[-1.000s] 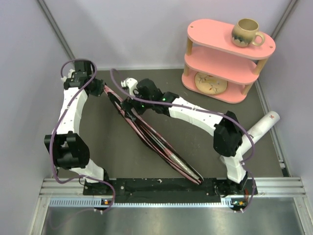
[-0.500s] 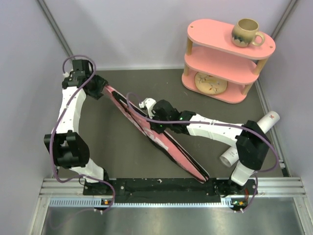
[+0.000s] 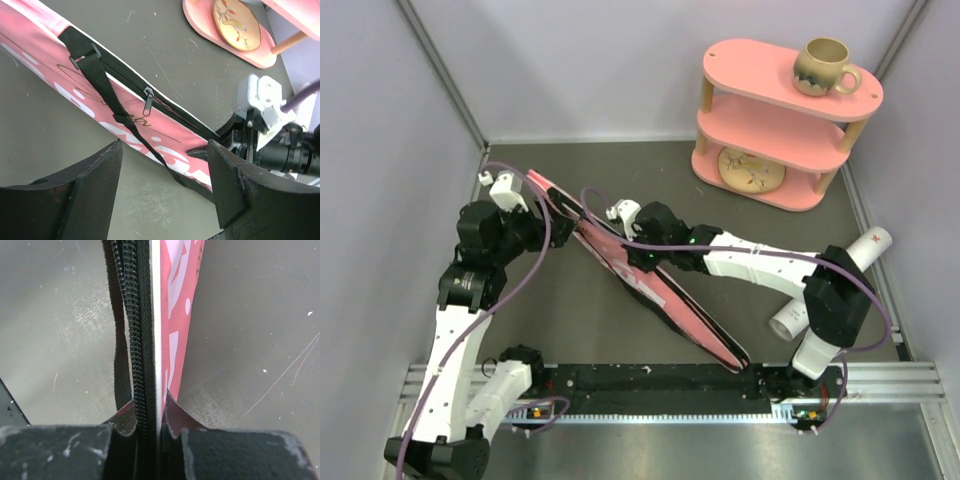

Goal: Pack up the badminton gear

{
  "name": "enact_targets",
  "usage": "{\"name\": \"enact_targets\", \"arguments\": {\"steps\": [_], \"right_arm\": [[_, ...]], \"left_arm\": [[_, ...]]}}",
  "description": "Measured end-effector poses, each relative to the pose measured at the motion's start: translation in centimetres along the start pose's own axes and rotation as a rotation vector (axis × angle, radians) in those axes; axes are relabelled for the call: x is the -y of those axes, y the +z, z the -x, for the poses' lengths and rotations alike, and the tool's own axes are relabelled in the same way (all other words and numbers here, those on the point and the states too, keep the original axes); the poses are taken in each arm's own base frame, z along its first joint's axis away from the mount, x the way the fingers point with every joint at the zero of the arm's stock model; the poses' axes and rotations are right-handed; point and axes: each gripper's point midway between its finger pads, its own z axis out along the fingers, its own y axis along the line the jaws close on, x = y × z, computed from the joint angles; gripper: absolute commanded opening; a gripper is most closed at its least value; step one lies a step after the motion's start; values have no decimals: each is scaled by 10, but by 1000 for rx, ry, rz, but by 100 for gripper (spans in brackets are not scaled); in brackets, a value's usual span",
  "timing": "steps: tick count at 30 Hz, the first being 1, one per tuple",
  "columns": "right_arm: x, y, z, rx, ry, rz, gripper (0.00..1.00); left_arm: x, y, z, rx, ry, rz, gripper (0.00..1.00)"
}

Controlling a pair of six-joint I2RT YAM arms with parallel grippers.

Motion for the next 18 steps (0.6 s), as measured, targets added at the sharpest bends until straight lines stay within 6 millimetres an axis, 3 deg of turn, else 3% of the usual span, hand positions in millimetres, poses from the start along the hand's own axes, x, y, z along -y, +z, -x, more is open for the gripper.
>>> {"name": "enact_targets", "arguments": {"steps": [4, 11, 14, 18], "right_arm": [[2, -1, 0, -1, 8, 37, 0], [5, -2, 1, 0, 10, 87, 0], [8, -3, 1, 0, 13, 101, 0], [8, -4, 1, -1, 19, 115, 0]], "left_arm": [[7, 6, -15, -44, 86, -71, 57], [-2, 50, -46, -253, 99, -113, 46], [-2, 57, -52, -285, 90, -132, 44], [1, 61, -52, -289, 77, -151, 49]]}}
